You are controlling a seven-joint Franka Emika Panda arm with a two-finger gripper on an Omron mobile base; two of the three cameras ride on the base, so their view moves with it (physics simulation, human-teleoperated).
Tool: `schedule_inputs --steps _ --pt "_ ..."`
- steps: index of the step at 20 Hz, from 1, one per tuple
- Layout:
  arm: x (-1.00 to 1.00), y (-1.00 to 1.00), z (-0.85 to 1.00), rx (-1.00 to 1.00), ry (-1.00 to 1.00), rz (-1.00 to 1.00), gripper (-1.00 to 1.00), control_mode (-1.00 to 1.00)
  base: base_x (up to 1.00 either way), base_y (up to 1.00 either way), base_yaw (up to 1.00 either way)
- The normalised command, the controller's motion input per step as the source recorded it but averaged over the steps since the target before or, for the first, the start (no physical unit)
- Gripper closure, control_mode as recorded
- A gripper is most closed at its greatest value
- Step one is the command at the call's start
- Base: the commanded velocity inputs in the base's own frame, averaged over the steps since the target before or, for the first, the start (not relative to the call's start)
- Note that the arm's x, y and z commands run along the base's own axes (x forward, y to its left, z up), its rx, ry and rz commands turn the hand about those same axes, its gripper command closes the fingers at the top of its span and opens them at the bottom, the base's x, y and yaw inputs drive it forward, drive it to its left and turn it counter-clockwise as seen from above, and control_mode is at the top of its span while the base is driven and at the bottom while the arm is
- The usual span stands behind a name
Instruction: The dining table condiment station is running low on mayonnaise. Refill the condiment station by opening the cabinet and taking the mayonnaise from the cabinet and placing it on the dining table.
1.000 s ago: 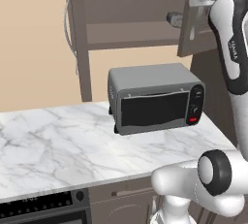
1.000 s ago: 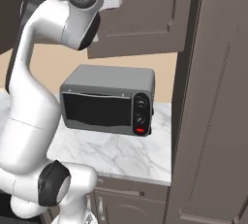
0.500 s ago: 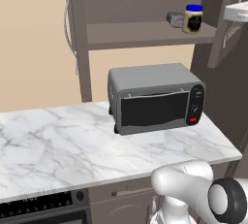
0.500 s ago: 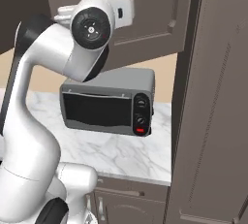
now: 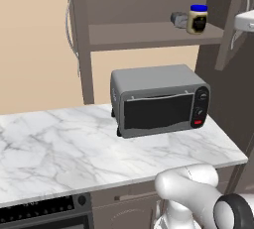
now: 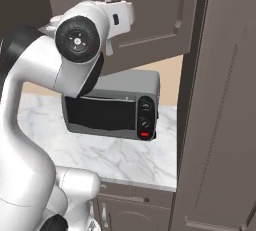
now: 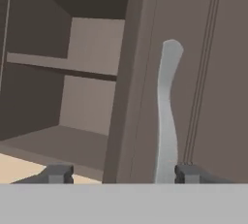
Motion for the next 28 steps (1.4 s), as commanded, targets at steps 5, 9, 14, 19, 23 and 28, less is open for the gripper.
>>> schedule_inputs --steps 5,9,14,19,23,28 --pt "-0.23 0.56 0.00 -0.14 -0.02 -0.10 -1.00 -1.00 0.00 0.00 0.00" --pt "0.02 0.88 -0.13 -0.25 0.00 -0.11 -1.00 -1.00 0.00 0.00 0.00" --pt "0.45 0.99 -0.51 -0.35 0.03 -0.14 -1.00 -1.00 0.00 0.00 0.00" --pt "0.68 0.74 -0.62 -0.31 0.05 -0.13 -1.00 -1.00 0.00 0.00 0.00" --pt "0.91 0.12 -0.43 -0.18 0.12 -0.16 -1.00 -1.00 0.00 0.00 0.00" --pt "0.89 -0.14 -0.14 -0.07 0.08 -0.19 -1.00 -1.00 0.00 0.00 0.00"
